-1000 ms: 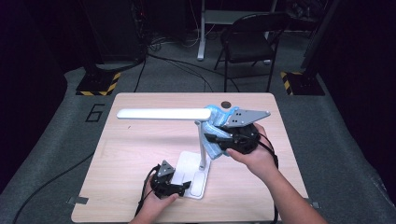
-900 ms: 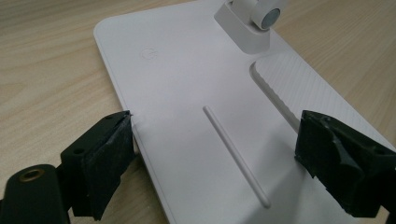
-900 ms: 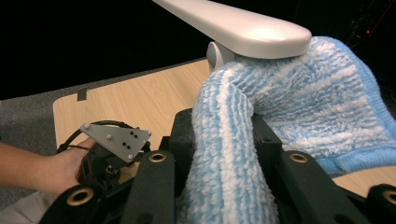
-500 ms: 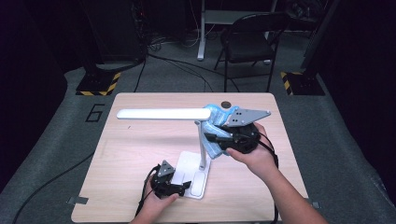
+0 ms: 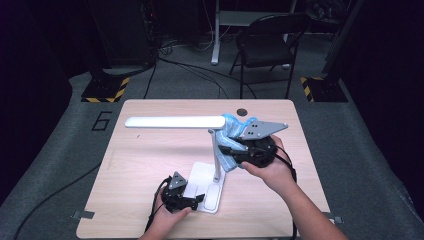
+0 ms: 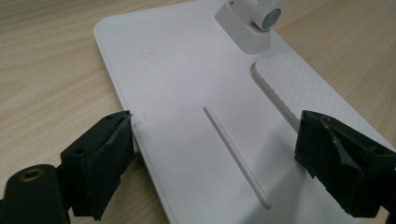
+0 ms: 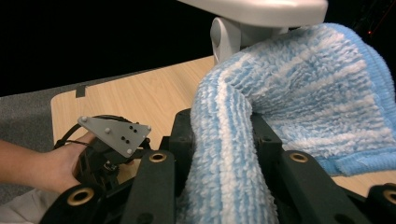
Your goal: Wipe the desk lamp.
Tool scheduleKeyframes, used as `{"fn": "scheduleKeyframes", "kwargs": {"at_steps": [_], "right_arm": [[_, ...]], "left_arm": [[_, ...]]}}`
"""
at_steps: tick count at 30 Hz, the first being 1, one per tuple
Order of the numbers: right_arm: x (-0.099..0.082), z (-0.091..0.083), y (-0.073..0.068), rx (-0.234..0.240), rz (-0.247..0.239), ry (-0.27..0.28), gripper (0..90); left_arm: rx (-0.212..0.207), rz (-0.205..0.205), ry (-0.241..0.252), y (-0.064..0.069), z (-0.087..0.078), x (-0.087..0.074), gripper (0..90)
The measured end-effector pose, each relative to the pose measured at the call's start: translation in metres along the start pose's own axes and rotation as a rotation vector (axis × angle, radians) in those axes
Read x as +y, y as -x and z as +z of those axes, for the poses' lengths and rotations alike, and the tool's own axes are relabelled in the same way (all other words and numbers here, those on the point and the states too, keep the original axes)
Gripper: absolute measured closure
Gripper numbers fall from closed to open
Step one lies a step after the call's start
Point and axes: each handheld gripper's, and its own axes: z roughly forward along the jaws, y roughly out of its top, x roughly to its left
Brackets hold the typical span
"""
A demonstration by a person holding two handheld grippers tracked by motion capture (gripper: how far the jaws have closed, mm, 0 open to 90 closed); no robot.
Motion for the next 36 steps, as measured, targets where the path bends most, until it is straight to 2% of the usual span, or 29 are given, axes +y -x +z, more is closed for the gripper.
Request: {"fn": "scheduleKeyframes", "kwargs": {"at_steps": [12,36], "right_arm": [[-0.023,0.013,0.001,0.007,0.025,-0.053,68.1],[-0.072,0.037,0.002,0.012,0.080,-0.105,68.1]], "left_arm": [[0.000,0.002,-0.002,0.000,0.000,0.000,11.5],[0.004,-0.002,-0.001,0.000,0.000,0.000,11.7]]}}
